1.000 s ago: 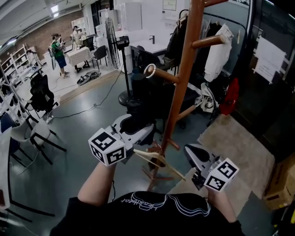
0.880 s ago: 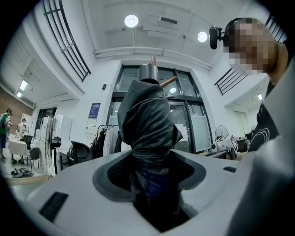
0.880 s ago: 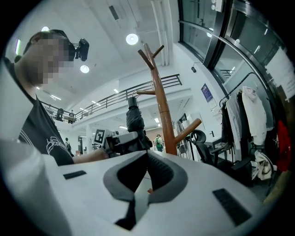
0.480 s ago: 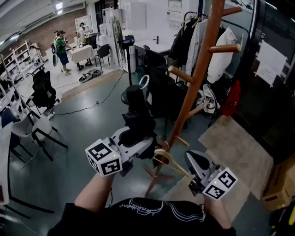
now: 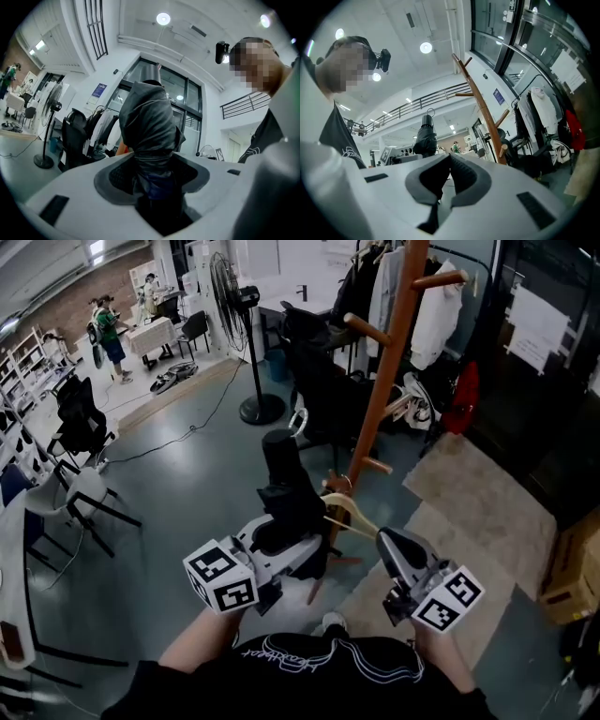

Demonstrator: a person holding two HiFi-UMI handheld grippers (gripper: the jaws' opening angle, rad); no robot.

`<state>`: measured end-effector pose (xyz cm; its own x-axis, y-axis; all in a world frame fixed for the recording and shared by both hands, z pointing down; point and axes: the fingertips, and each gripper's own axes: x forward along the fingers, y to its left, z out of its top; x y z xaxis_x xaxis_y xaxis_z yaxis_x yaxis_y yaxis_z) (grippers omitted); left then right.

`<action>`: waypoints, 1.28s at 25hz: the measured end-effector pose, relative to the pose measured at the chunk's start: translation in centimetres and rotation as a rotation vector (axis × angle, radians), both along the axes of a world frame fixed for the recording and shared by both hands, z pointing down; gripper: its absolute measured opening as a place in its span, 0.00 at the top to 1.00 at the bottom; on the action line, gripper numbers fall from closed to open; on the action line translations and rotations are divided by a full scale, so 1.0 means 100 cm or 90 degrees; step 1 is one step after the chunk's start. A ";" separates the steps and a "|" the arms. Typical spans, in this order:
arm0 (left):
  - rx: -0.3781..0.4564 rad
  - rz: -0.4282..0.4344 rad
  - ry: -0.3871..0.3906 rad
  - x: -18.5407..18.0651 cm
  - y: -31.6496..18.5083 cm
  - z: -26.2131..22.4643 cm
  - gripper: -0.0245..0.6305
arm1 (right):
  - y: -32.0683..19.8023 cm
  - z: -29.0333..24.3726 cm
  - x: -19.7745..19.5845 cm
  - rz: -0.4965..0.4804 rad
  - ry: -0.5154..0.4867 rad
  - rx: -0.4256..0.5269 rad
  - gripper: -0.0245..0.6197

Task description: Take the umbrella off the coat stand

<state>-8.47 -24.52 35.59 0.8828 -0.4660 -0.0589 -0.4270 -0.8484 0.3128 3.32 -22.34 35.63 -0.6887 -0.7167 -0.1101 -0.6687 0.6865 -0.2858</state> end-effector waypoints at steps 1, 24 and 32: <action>-0.007 0.004 0.002 -0.001 0.008 0.004 0.62 | 0.007 0.003 -0.002 0.004 -0.003 -0.004 0.97; -0.025 0.055 -0.008 -0.015 0.101 0.017 0.62 | 0.091 0.014 -0.027 0.048 -0.016 -0.023 0.97; -0.037 0.054 -0.015 -0.010 0.101 0.022 0.62 | 0.090 0.016 -0.024 0.045 -0.017 -0.033 0.96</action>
<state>-9.49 -14.45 37.74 0.9201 -0.3915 -0.0126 -0.3621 -0.8624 0.3538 0.95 -13.37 37.24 -0.6329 -0.7691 -0.0889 -0.7070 0.6209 -0.3384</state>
